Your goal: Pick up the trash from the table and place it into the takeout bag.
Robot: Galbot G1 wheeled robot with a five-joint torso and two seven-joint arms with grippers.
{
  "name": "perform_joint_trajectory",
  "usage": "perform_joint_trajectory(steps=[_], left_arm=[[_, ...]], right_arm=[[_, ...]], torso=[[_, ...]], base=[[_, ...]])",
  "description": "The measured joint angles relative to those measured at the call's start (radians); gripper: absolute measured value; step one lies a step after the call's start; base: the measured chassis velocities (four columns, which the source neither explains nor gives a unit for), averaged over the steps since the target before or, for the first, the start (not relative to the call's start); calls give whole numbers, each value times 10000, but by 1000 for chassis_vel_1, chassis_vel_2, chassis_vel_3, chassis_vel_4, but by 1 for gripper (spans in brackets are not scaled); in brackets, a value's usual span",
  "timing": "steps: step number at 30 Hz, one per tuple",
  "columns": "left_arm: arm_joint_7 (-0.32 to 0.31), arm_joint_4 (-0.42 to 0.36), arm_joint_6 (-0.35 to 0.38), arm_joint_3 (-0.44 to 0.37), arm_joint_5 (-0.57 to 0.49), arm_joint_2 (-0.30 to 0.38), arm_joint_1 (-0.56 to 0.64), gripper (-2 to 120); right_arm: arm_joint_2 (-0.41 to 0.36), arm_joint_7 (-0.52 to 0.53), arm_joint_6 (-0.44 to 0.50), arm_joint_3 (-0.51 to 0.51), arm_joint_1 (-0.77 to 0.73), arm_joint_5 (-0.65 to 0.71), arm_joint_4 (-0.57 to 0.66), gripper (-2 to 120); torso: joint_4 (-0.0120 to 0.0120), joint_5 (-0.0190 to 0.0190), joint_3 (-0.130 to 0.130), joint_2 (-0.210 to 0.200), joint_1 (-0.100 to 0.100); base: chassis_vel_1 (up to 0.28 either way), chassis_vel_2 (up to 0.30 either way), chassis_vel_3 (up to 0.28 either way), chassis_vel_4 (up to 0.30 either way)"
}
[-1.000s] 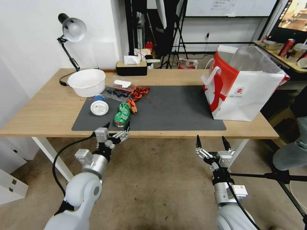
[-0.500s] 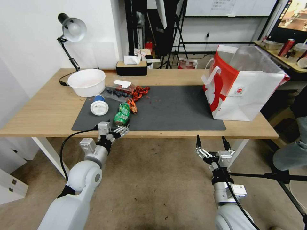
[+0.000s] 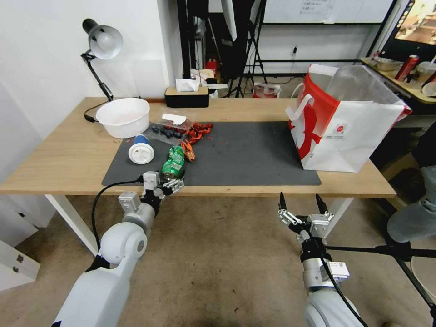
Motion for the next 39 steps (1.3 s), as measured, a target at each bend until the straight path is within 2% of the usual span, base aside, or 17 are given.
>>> perform_joint_trajectory(steps=[2,4,5,8,10,11,15,19,21,22,24,26,27,30,31,34,39], left_arm=[[-12,76,48,19,2,4,-74,78],[-16,100,69,24,3,6,-99,75],[-19,134,83,29,3,11,-127,68],[-20,169,91,34,5,22,-152,63],[-15,213,92,37,14,42,-176,54],[18,233,76,36,47,66,-172,53],[121,264,-28,22,126,85,-138,53],[461,309,-552,-25,401,108,-57,53],[852,310,-1120,-116,623,154,-31,53],[852,310,-1120,-116,623,154,-31,53],[1394,354,-1852,-149,675,261,-85,53],[1925,473,-2611,-70,351,424,-265,53],[1925,473,-2611,-70,351,424,-265,53],[2555,744,-3534,339,-448,827,-858,53],[2555,744,-3534,339,-448,827,-858,53],[3045,978,-3928,967,-1131,1374,-1684,53],[3245,1195,-4040,1590,-1590,1730,-2441,53]], right_arm=[[12,7,6,11,0,0,-19,100],[16,10,8,14,0,-1,-25,100],[27,14,12,19,0,-6,-31,100],[37,17,15,23,1,-11,-37,100],[43,25,24,29,9,-20,-58,100],[57,38,35,32,24,-31,-79,100],[80,47,43,32,37,-52,-102,100],[105,53,58,26,45,-73,-133,100],[112,60,69,24,46,-87,-143,100],[112,60,69,24,46,-87,-143,100],[117,66,72,23,46,-89,-144,100],[119,68,87,24,50,-91,-157,100],[119,68,87,24,50,-91,-157,100],[152,68,119,37,56,-90,-191,100],[152,68,119,37,56,-90,-191,100],[232,68,145,49,53,-136,-218,100],[296,68,154,58,69,-190,-254,100]], torso=[[-1,0,0,0,0],[-1,0,0,0,0],[-1,0,0,0,0],[-1,0,0,0,0],[-1,0,0,0,0],[-1,0,-1,0,0],[-1,0,-1,0,0],[0,-1,-1,0,0],[0,-1,-1,0,0],[0,-1,-1,0,0],[1,0,-1,0,0],[0,-1,-1,0,0],[0,-1,-1,0,0],[-1,-1,-1,1,1],[-1,-1,-1,1,1],[0,0,-1,0,0],[-1,-1,-1,0,1]], base=[[0,0,0,0],[0,0,0,0],[0,0,0,0],[0,0,0,0],[0,0,0,0],[0,0,0,0],[0,0,0,0],[0,0,0,0],[0,0,0,0],[0,0,0,0],[0,0,0,0],[0,0,0,0],[0,0,0,0],[0,0,0,0],[0,0,0,0],[0,0,0,0],[0,0,0,0]])
